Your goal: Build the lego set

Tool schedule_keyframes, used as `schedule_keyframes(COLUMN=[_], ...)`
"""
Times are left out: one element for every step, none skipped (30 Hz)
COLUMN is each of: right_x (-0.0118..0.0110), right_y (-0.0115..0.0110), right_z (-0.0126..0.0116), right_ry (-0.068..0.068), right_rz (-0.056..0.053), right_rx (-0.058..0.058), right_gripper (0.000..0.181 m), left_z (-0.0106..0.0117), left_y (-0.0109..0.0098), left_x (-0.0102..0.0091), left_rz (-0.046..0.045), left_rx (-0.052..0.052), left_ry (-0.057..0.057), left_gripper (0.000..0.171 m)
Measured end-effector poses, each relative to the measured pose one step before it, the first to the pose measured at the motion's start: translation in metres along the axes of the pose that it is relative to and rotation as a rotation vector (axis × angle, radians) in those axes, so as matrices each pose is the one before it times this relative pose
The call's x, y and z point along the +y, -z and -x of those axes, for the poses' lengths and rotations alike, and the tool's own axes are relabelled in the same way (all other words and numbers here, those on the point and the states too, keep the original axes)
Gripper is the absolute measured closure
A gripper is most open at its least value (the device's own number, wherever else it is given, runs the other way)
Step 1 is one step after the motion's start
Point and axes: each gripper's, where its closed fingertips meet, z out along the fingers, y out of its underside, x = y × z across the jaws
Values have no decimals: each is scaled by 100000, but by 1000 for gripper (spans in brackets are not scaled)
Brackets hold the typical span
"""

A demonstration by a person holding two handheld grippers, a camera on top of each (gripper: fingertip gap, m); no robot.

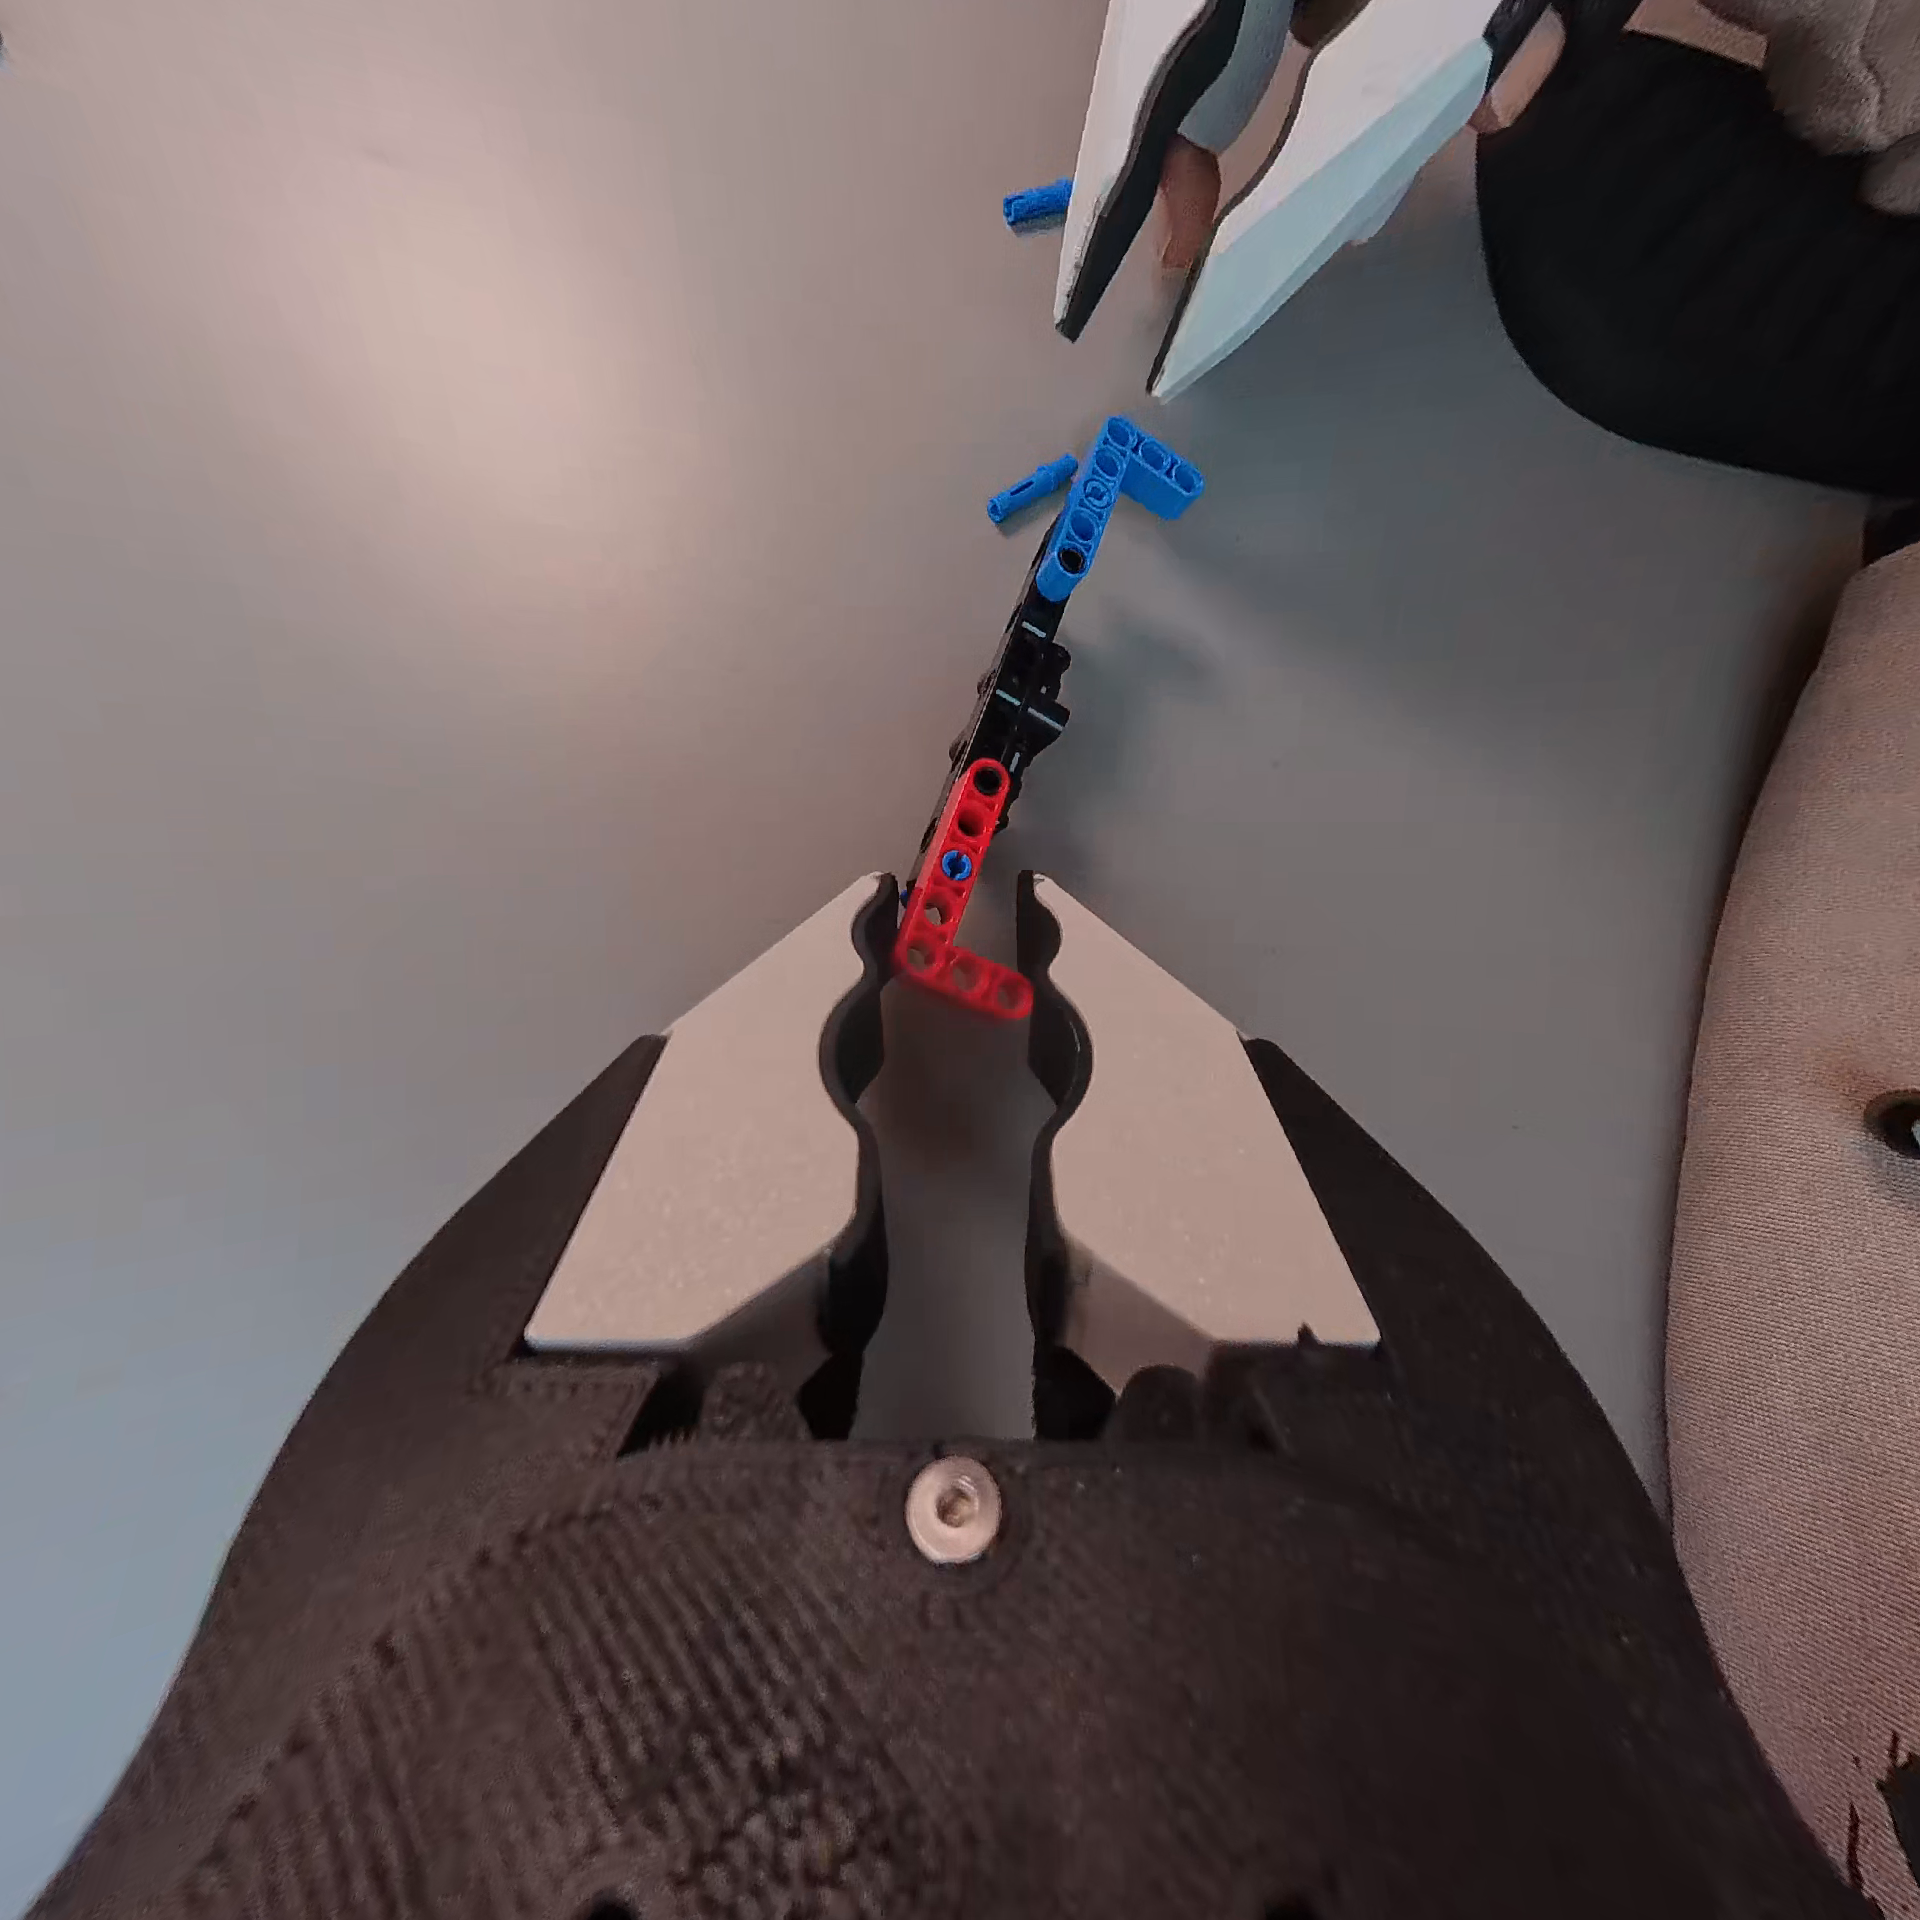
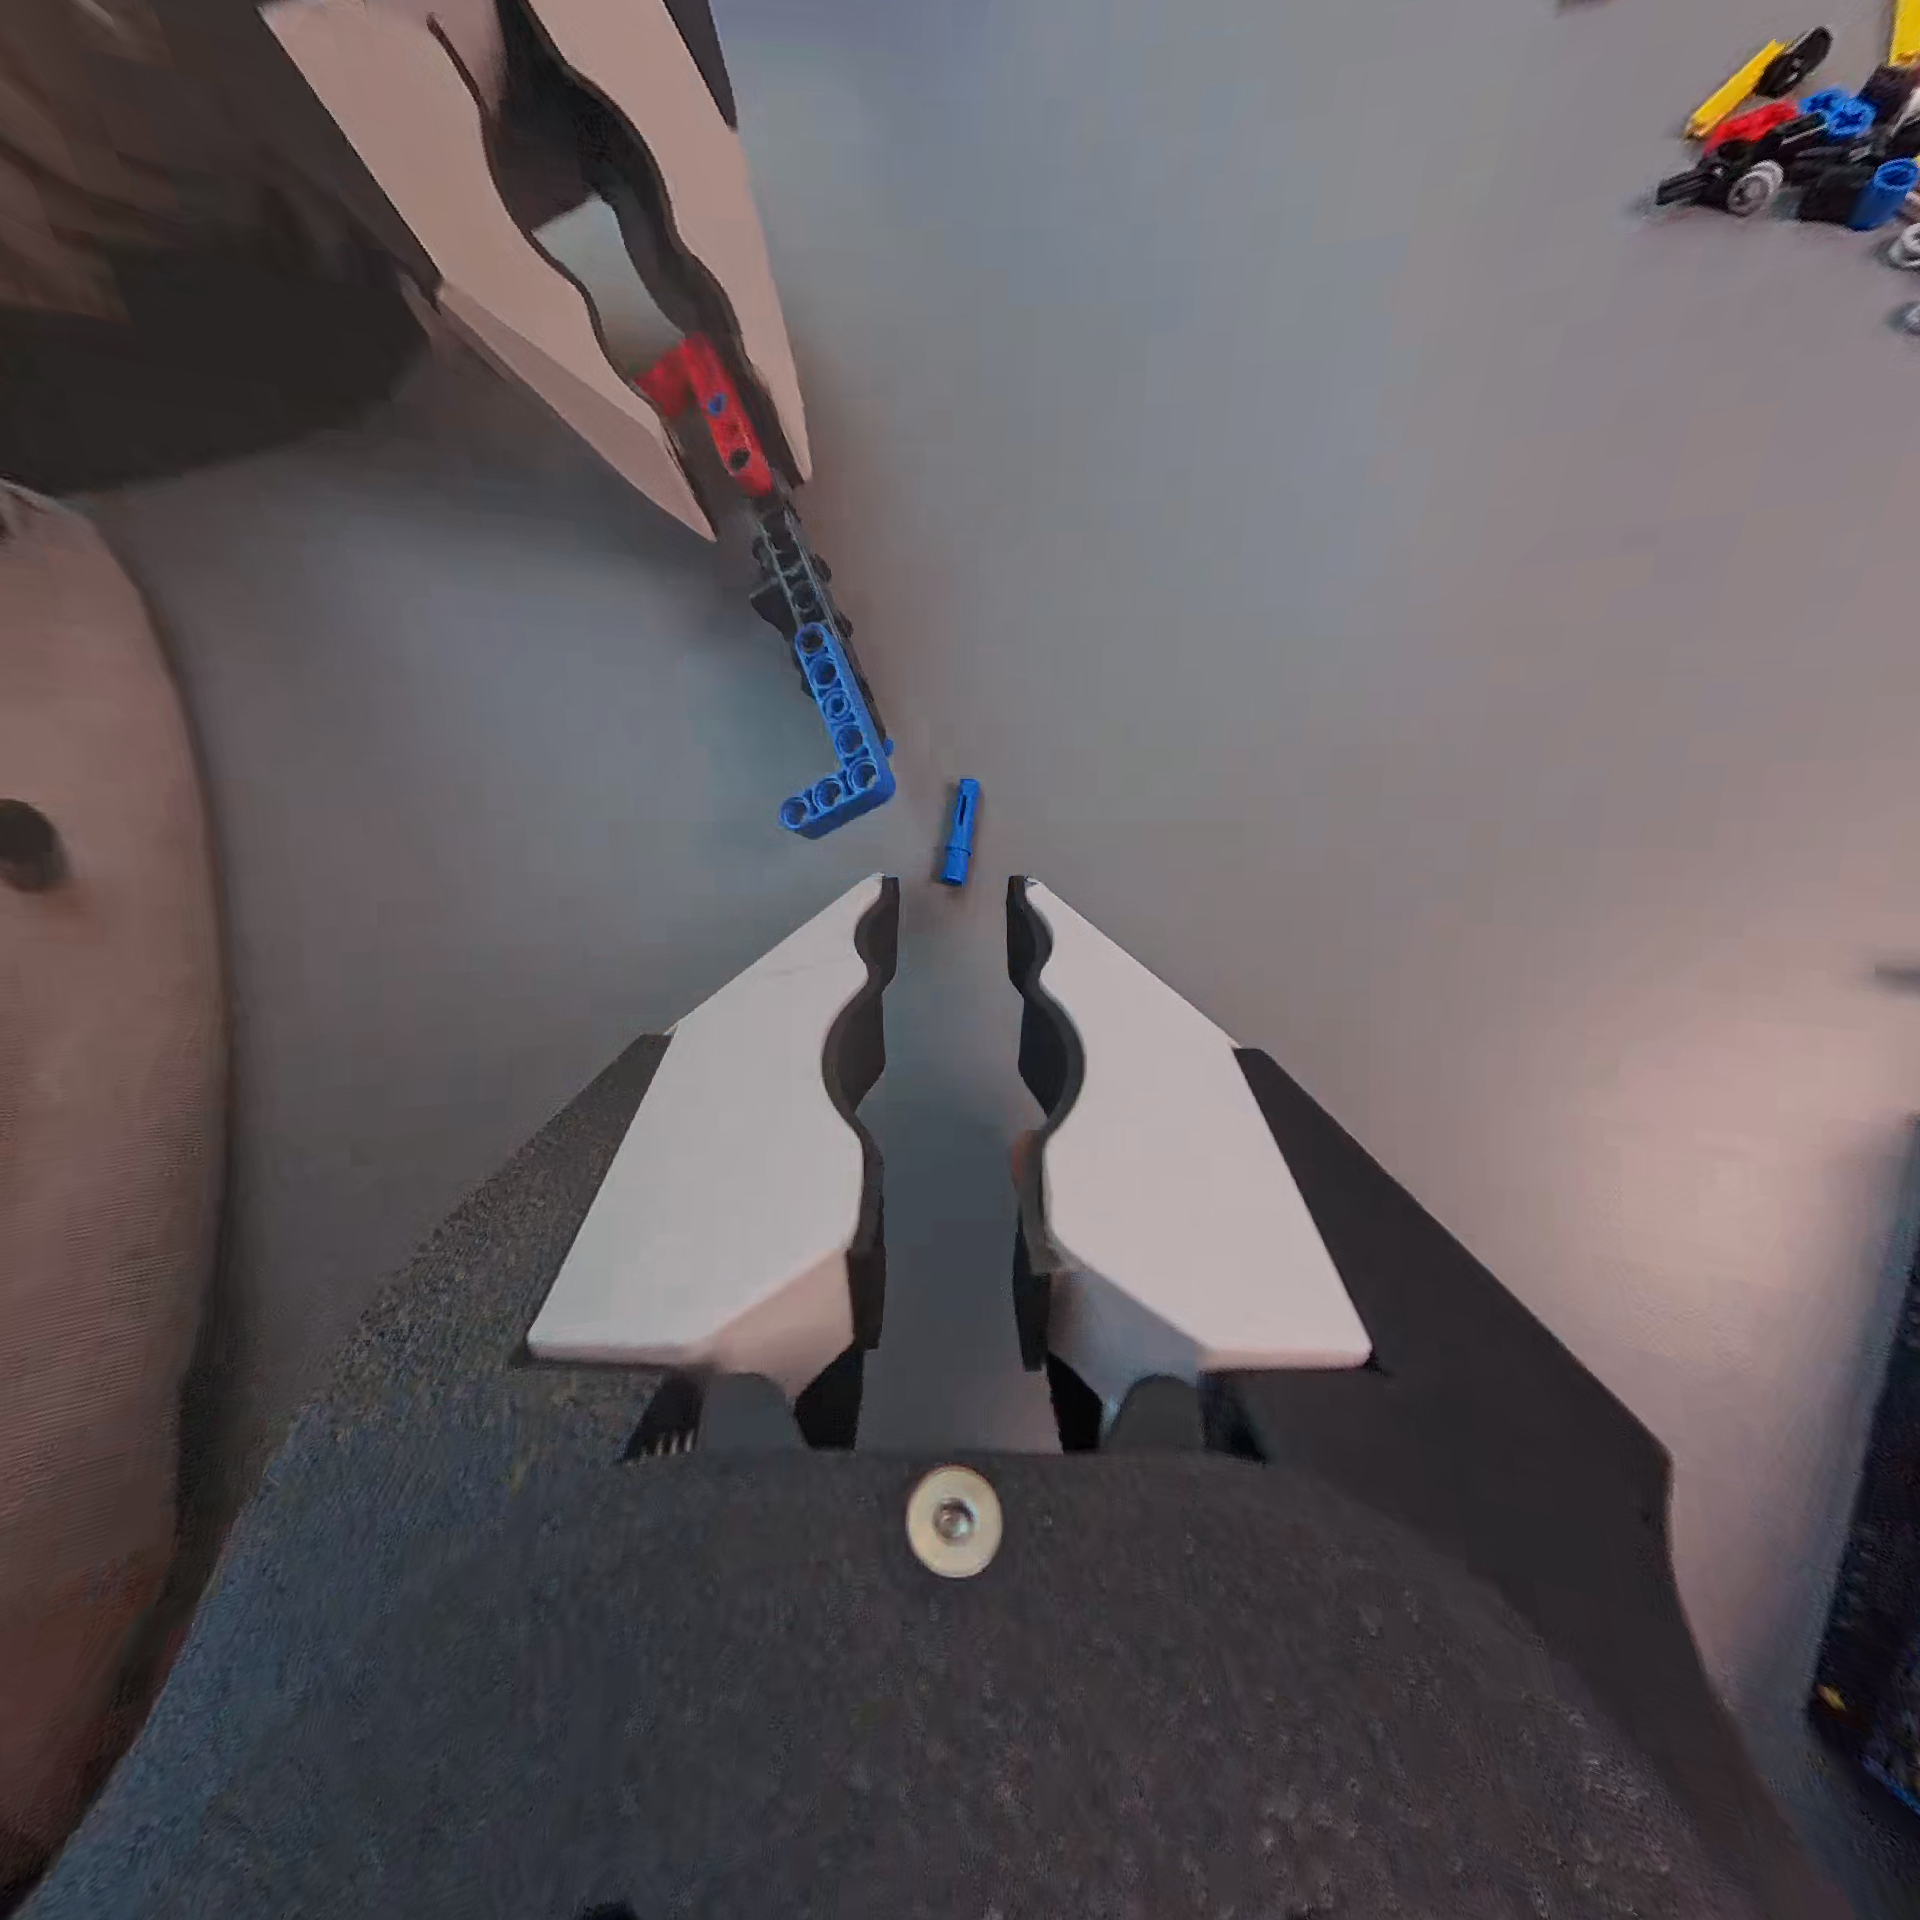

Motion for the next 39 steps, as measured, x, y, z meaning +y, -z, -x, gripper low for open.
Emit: schedule_keyframes(right_x=[589, 387, 224, 103, -118, -197, -143, -247, -170, -124, -103, -58, -3, -8, -44, -64, -61, -50, -59, -90, -84, -112, -246, -383, -485, -443, -211, 111, 372, 481, 570, 564, 374, 117, -14, 107, 105, 30, 15], right_y=[-398, -365, -298, -219, -178, -186, -229, -184, -162, -125, -106, -78, -39, -38, -57, -62, -55, -46, -37, -44, -44, 2, 87, 190, 288, 319, 269, 156, 42, -42, -117, -152, -127, -38, 54, 13, -18, 0, 20], right_z=[-128, -209, -215, -111, 6, 205, 274, 54, -46, -51, -15, -5, 24, 21, 5, 25, 35, 1, -2, -34, -77, -78, 45, 166, 122, 21, -104, -77, -28, -83, -11, 40, -112, -116, 72, 72, -53, -61, 10], right_ry=[4880, 5843, 5806, 4857, 3315, 1676, 459, -27, -33, -283, -633, -1029, -1011, -798, -687, -547, -219, 408, 694, 624, 603, 562, 733, 646, 392, 83, -472, -677, -452, -151, -137, -108, 150, 245, 190, 174, 424, 552, 427], right_rz=[3465, 2700, 2161, 1953, 919, 445, 699, -78, 382, 514, 498, 619, 850, 565, 124, -37, -64, -43, -58, -535, -732, -1191, -2303, -3089, -3613, -3109, -1484, 438, 1816, 2227, 2684, 2853, 1778, 572, 165, 972, 778, 145, -25], right_rx=[5305, 5913, 5455, 3877, 2096, -147, -1417, -576, -241, -508, -729, -951, -1137, -1003, -695, -495, -220, 216, 251, 512, 793, 662, -109, -865, -589, -57, 498, 28, -304, 241, -13, -61, 1170, 1236, -96, -225, 592, 650, 121], right_gripper=[162, 163, 163, 163, 163, 163, 164, 164, 165, 166, 167, 168, 168, 169, 170, 172, 177, 177, 178, 178, 178, 178, 178, 178, 178, 178, 178, 178, 178, 178, 178, 178, 178, 178, 178, 178, 178, 178, 178], left_z=[-106, -194, -161, -114, -5, -22, -20, 5, -54, -31, 49, 137, 176, 172, 121, 82, 58, -54, -189, -192, -113, 31, 44, -1, 141, 216, 80, -66, -24, -19, -79, -108, -74, -89, -23, 47, 139, 123, 153], left_y=[-66, -18, 30, 78, 114, 115, 77, 53, 12, -15, -31, -54, -36, -35, -20, -39, -99, -188, -255, -227, -174, -168, -124, -24, 70, 103, 104, 50, 1, -56, -94, -112, -30, -31, -14, 0, -7, -2, 8], left_x=[96, 34, 1, -56, -94, -41, -4, 2, 56, 44, 63, 48, 37, 15, -25, -65, -85, -55, 61, -62, -96, 9, 5, -52, -95, -125, -74, 10, 122, 247, 226, 210, -89, -13, -35, -33, -45, -54, -42], left_rz=[883, 422, 152, -204, -615, -322, -201, -320, -59, -66, -23, -95, -286, -418, -468, -558, -547, -261, 613, 91, 55, 608, 411, -70, -522, -795, -517, -131, 380, 1128, 1111, 1362, -262, 290, 170, 48, -60, -137, -27], left_rx=[-605, 145, 199, 78, -296, 73, 216, 106, 422, 189, -225, -537, -504, -289, 84, 41, -267, -145, 61, -642, -1291, -2019, -2007, -1507, -1986, -1642, 64, 1316, 795, 359, 297, 109, -278, -89, -380, -873, -1641, -1790, -2297], left_ry=[-824, -851, -460, -411, -288, -194, -237, -176, -269, -217, 49, 239, 479, 852, 1145, 997, 662, 64, -724, -1710, -2341, -2787, -3510, -3834, -3010, -1313, 77, 768, 660, -108, -618, -992, -1159, -1414, -1397, -1509, -2000, -3081, -3731], left_gripper=[150, 149, 147, 146, 145, 145, 144, 144, 143, 142, 142, 141, 140, 139, 138, 137, 137, 137, 137, 138, 139, 142, 144, 146, 150, 151, 151, 150, 148, 148, 148, 149, 152, 153, 154, 154, 154, 154, 155])
